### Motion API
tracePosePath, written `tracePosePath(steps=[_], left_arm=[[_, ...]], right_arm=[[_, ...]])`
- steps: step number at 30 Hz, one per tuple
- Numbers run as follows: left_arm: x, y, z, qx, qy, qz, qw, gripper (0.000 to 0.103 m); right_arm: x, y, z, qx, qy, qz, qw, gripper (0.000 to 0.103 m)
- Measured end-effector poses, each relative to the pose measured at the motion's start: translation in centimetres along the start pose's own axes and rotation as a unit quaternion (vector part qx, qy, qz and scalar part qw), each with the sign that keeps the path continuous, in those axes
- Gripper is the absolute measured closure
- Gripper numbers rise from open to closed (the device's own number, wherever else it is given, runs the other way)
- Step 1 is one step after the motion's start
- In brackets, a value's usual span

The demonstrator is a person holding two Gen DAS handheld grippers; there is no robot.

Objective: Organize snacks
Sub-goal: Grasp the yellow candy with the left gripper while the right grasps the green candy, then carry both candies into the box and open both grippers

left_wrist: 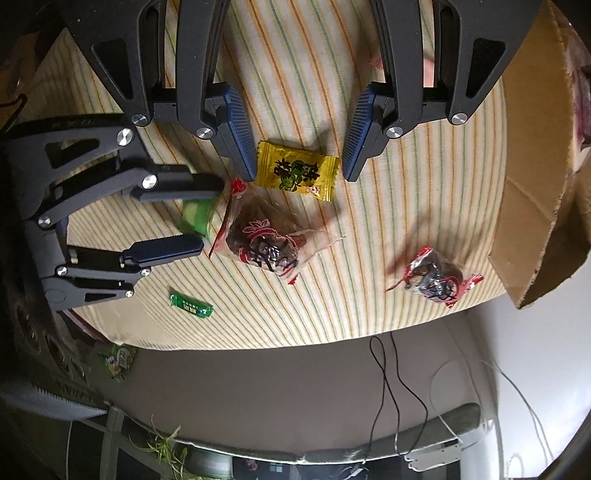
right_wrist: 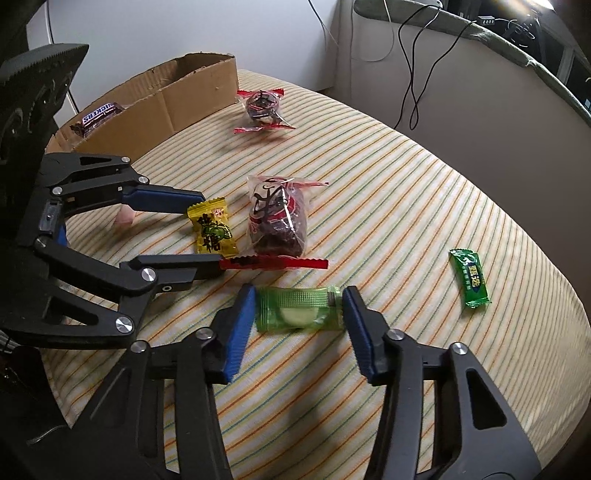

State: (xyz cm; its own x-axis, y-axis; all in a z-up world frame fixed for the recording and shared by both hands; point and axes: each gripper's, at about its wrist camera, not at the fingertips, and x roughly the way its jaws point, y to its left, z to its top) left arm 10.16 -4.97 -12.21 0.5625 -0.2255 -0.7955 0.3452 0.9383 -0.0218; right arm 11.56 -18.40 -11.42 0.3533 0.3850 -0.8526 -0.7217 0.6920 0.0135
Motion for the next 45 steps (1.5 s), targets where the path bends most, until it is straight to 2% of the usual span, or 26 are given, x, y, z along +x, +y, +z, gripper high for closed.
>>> tracePosePath(steps=[3, 6, 8, 11, 20, 30, 33, 37, 42, 45], left_arm=[[0.1, -0.2, 0.0, 0.005, -0.001, -0.001, 1.0, 0.061], [0.1, -0.2, 0.0, 0.003, -0.003, -0.003, 1.0, 0.072], [-0.2, -0.2, 0.1, 0.004, -0.004, -0.002, 1.0, 0.081], [-0.2, -0.1, 0.2, 0.004, -0.004, -0.002, 1.0, 0.084], [-1.0, 0.0, -0.5, -0.015, -0.016, -0.014, 0.9997, 0.092], [-1.8, 0.0, -0.6, -0.028, -0.027, -0.02, 0.999, 0.094], [-2.7, 0.2, -0.6, -0.036, -0.037, -0.022, 0.9984, 0.098], [-4.3, 0.7, -0.3, -0.044, -0.057, -0.021, 0.9972, 0.098], [-4.7, 1.4, -0.1, -0.054, -0.064, -0.019, 0.9963, 0.098], [-6.3, 2.4, 0.2, -0.069, -0.084, -0.016, 0.9939, 0.098]], right_arm=[[-0.1, 0.1, -0.1, 0.001, 0.001, -0.003, 1.0, 0.06], [-0.2, 0.3, -0.1, -0.002, 0.002, -0.004, 1.0, 0.068], [-0.3, 0.4, -0.1, -0.003, 0.002, -0.005, 1.0, 0.07], [-0.5, 0.4, -0.3, 0.001, 0.0, -0.004, 1.0, 0.073], [-1.6, 0.1, -0.9, 0.02, -0.012, -0.004, 1.0, 0.074], [-2.7, -0.3, -1.3, 0.034, -0.028, -0.009, 0.999, 0.074], [-3.0, -0.4, -1.5, 0.039, -0.034, -0.01, 0.999, 0.075], [-4.2, -0.4, -1.4, 0.042, -0.049, -0.011, 0.998, 0.075], [-4.9, -0.3, -0.8, 0.04, -0.058, -0.014, 0.997, 0.075], [-5.6, 0.0, -0.5, 0.042, -0.068, -0.007, 0.997, 0.075]])
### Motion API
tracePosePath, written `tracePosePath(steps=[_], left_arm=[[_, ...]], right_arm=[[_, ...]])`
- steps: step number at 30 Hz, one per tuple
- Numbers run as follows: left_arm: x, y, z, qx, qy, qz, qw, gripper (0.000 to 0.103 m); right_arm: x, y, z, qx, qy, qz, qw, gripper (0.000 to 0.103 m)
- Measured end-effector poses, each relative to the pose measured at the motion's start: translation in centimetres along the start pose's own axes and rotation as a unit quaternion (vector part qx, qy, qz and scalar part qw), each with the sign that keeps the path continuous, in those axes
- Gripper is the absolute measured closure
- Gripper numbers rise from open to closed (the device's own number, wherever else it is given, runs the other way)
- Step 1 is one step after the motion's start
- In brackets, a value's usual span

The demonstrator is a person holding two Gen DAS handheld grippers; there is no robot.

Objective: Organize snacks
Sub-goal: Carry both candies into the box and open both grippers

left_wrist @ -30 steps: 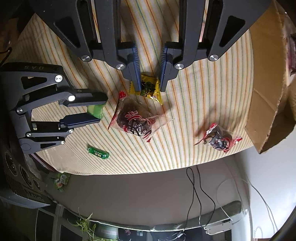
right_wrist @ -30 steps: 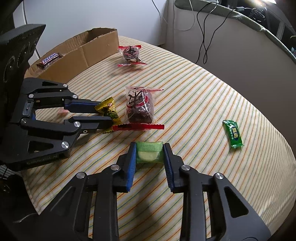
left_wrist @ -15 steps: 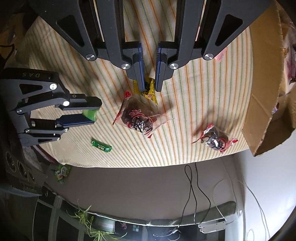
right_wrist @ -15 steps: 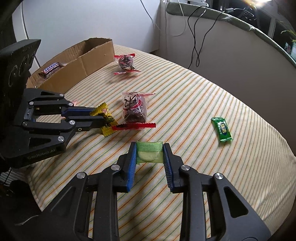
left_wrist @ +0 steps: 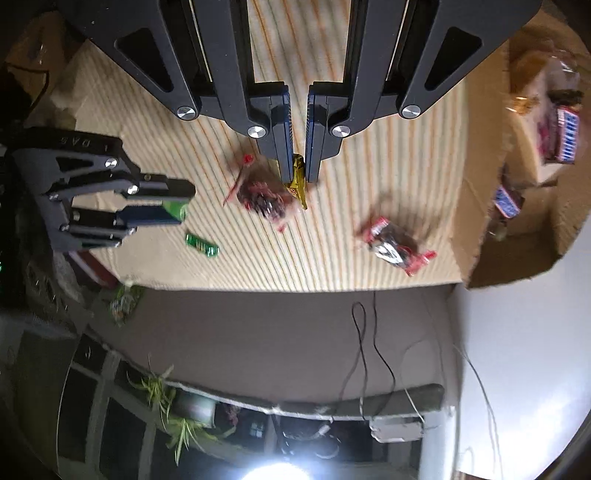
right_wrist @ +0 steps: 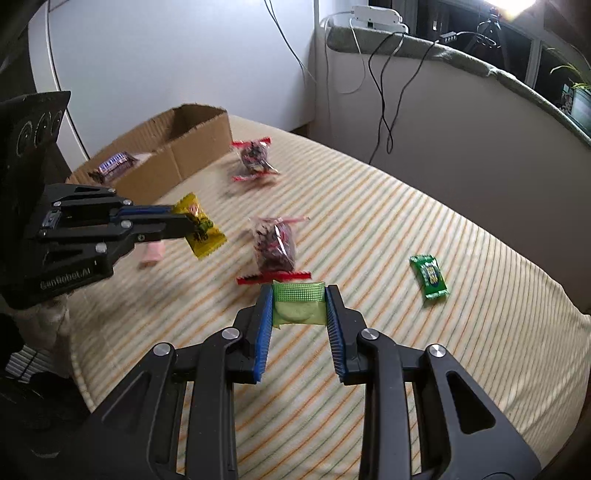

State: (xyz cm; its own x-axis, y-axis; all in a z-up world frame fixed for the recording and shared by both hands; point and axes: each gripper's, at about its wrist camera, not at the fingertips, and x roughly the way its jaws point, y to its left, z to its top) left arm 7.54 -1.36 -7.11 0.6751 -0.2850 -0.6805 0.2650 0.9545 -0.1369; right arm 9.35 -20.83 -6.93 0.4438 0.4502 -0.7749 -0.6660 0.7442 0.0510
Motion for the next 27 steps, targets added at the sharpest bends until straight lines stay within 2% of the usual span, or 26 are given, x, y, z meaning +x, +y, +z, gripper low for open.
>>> tracePosePath(steps=[6, 15, 19, 27], left_arm=[[-3.7, 2.9, 1.3, -0.017, -0.042, 0.03, 0.9985, 0.098], [-7.0, 9.2, 1.7, -0.055, -0.08, 0.109, 0.9893, 0.098], [-7.7, 11.1, 1.7, -0.061, -0.087, 0.139, 0.9845, 0.098], [-7.9, 13.7, 1.5, -0.072, -0.092, 0.173, 0.978, 0.098]], right_arm=[[-0.6, 1.2, 3.1, -0.016, -0.026, 0.009, 1.0, 0.075], [0.2, 5.3, 9.0, -0.055, -0.055, 0.034, 0.996, 0.075], [1.5, 7.4, 11.3, -0.068, -0.058, 0.05, 0.995, 0.075], [5.0, 11.2, 15.2, -0.094, -0.054, 0.076, 0.991, 0.075]])
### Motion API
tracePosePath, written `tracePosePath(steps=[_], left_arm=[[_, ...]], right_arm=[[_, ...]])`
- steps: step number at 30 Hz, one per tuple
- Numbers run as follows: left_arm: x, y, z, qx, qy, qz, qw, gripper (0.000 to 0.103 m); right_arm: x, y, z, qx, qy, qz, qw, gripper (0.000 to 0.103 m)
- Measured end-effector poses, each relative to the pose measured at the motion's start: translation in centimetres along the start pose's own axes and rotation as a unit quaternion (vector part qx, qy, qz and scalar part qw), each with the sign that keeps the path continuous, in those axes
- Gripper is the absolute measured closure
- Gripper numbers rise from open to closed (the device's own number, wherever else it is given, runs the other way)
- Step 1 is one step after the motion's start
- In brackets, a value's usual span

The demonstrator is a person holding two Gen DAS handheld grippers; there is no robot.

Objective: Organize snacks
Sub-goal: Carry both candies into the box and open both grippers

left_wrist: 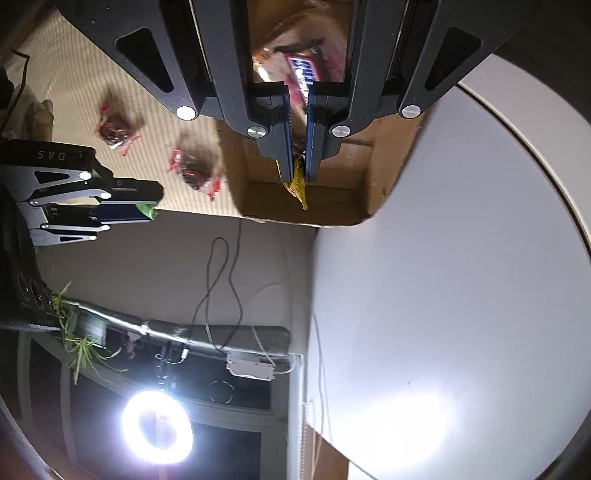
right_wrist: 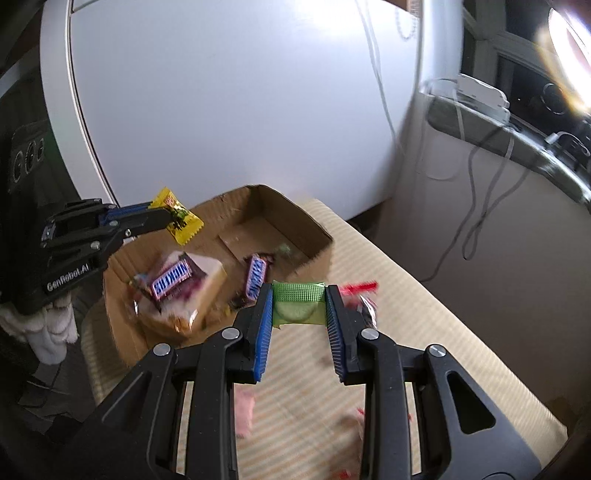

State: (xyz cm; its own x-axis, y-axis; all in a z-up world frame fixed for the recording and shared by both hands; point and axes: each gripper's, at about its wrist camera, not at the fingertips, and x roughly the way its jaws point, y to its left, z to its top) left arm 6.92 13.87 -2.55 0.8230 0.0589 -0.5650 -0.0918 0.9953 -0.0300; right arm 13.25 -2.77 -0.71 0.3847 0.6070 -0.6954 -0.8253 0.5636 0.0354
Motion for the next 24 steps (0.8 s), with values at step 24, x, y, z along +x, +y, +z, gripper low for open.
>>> tracePosePath(steps=[24], left_arm=[[1.7, 1.3, -0.1, -0.017, 0.02, 0.01, 0.9996, 0.087]], right_arm=[[8.0, 1.3, 4.0, -0.004, 0.031, 0.043, 0.999, 0.056]])
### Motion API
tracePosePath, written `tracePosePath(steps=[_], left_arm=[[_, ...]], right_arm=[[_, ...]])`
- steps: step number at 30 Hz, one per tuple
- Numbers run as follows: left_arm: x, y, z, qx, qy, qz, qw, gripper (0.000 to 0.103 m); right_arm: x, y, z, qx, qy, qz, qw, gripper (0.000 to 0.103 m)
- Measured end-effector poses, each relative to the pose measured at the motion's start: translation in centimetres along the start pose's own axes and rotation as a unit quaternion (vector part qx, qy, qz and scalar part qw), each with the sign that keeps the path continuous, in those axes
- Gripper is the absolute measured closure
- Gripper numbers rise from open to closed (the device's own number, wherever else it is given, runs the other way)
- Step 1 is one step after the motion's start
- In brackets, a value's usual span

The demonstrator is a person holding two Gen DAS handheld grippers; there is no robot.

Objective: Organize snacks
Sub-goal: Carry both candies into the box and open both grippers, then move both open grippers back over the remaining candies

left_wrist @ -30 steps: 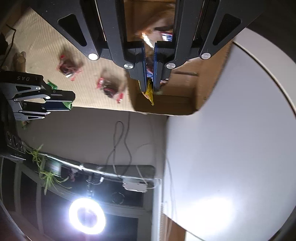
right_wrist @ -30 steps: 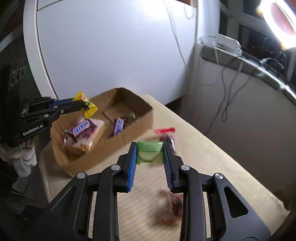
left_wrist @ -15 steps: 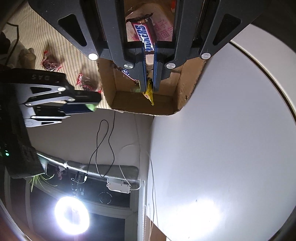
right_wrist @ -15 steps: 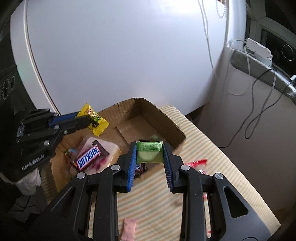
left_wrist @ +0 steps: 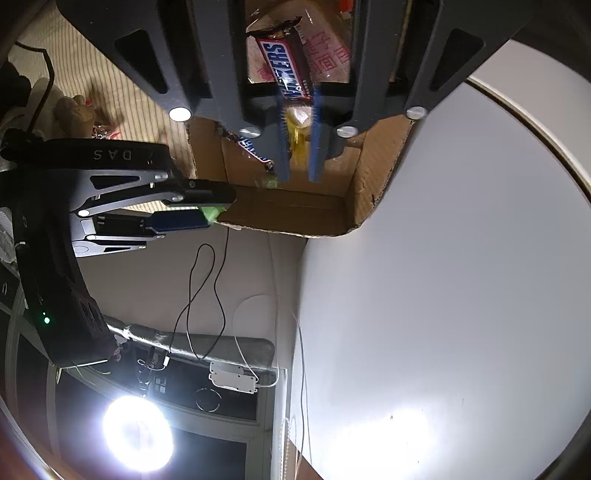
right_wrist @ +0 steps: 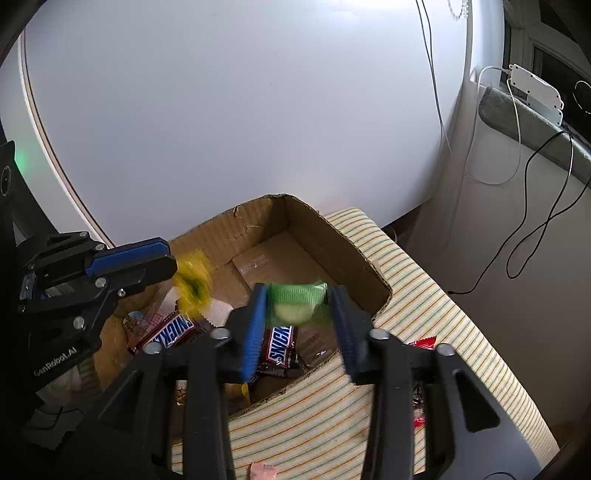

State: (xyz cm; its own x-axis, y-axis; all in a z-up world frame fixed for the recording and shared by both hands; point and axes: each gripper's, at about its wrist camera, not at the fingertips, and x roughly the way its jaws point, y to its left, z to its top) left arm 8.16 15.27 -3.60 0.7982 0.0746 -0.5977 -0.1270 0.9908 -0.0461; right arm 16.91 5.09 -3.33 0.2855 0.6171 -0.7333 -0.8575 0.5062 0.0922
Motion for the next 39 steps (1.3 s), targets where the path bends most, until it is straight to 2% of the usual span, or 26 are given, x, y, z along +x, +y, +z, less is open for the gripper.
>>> tracePosePath(steps=[1, 2, 6, 7, 9, 15, 17, 22, 25, 32, 39], left_arm=[[-0.1, 0.0, 0.0, -0.001, -0.001, 0.002, 1.0, 0.082], [-0.1, 0.0, 0.0, -0.002, -0.002, 0.002, 1.0, 0.08], [-0.4, 0.1, 0.0, -0.006, -0.004, 0.0, 1.0, 0.08], [-0.5, 0.1, 0.0, -0.006, -0.005, 0.0, 1.0, 0.08], [-0.7, 0.1, -0.1, -0.007, -0.006, -0.001, 1.0, 0.078], [-1.4, -0.3, -0.1, -0.004, -0.011, -0.005, 0.9999, 0.077], [-1.8, -0.5, -0.1, -0.003, -0.014, -0.008, 0.9999, 0.068], [-2.8, -1.8, -0.2, 0.006, -0.018, -0.018, 0.9997, 0.065], [-3.6, -2.7, -0.2, 0.011, -0.02, -0.026, 0.9994, 0.058], [-4.7, -5.5, -1.6, 0.018, -0.01, -0.063, 0.9978, 0.057], [-4.8, -9.6, -3.4, 0.035, 0.012, -0.104, 0.9939, 0.057]], right_arm=[[-0.1, 0.0, 0.0, 0.001, -0.002, 0.0, 1.0, 0.048], [-0.3, 0.0, 0.1, 0.001, -0.004, -0.001, 1.0, 0.044], [-0.9, 0.0, 0.1, 0.004, -0.008, -0.005, 1.0, 0.04], [-1.1, -0.1, 0.1, 0.006, -0.008, -0.006, 1.0, 0.033], [-1.6, -0.2, 0.0, 0.008, -0.013, -0.012, 1.0, 0.027], [-3.0, -0.6, -0.4, 0.014, -0.018, -0.027, 0.999, 0.027], [-3.5, -0.8, -0.6, 0.016, -0.017, -0.034, 0.999, 0.027], [-5.0, -1.2, -1.8, 0.02, -0.015, -0.048, 0.999, 0.027], [-6.1, -1.7, -2.7, 0.027, -0.015, -0.057, 0.998, 0.026], [-9.6, -3.1, -5.4, 0.04, -0.021, -0.075, 0.996, 0.026], [-13.8, -6.1, -9.9, 0.08, -0.033, -0.1, 0.991, 0.027]])
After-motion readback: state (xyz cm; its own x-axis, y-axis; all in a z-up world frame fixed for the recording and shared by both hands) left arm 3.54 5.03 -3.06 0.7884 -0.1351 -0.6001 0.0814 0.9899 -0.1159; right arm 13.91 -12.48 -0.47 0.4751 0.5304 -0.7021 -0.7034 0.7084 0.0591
